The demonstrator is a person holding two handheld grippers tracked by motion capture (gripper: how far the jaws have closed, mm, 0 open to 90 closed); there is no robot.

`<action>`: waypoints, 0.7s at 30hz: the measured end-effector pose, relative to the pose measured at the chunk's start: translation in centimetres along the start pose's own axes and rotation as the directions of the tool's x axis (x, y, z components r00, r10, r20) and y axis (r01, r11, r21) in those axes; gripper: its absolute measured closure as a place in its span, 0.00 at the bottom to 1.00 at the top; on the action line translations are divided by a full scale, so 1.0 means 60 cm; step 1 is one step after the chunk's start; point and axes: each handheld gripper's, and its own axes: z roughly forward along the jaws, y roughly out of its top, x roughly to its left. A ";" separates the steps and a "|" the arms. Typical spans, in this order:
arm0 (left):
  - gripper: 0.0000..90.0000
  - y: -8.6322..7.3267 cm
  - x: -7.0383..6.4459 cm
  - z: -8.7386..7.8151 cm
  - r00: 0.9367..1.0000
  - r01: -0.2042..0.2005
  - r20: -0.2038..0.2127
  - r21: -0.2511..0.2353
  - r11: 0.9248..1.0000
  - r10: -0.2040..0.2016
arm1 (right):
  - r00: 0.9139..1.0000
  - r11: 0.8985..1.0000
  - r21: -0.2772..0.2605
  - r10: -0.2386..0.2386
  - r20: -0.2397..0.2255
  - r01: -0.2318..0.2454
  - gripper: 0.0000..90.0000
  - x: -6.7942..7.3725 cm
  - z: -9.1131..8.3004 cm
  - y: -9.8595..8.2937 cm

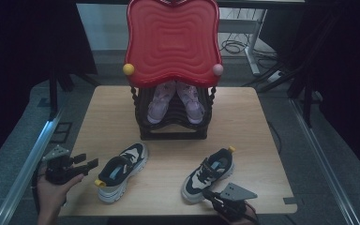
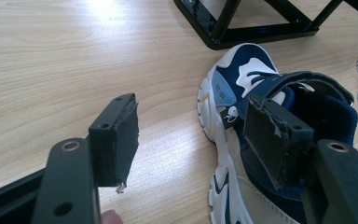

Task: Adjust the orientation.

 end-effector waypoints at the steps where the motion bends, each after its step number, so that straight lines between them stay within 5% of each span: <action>1: 0.40 0.000 0.000 0.000 1.000 0.001 0.000 0.000 1.000 -0.001 | 1.000 1.000 0.000 0.000 -0.001 0.000 1.00 0.000 0.003 0.002; 21: 0.40 -0.002 0.003 -0.001 1.000 0.006 0.000 0.002 1.000 -0.006 | 1.000 1.000 -0.011 -0.017 0.018 0.017 1.00 0.007 0.045 0.039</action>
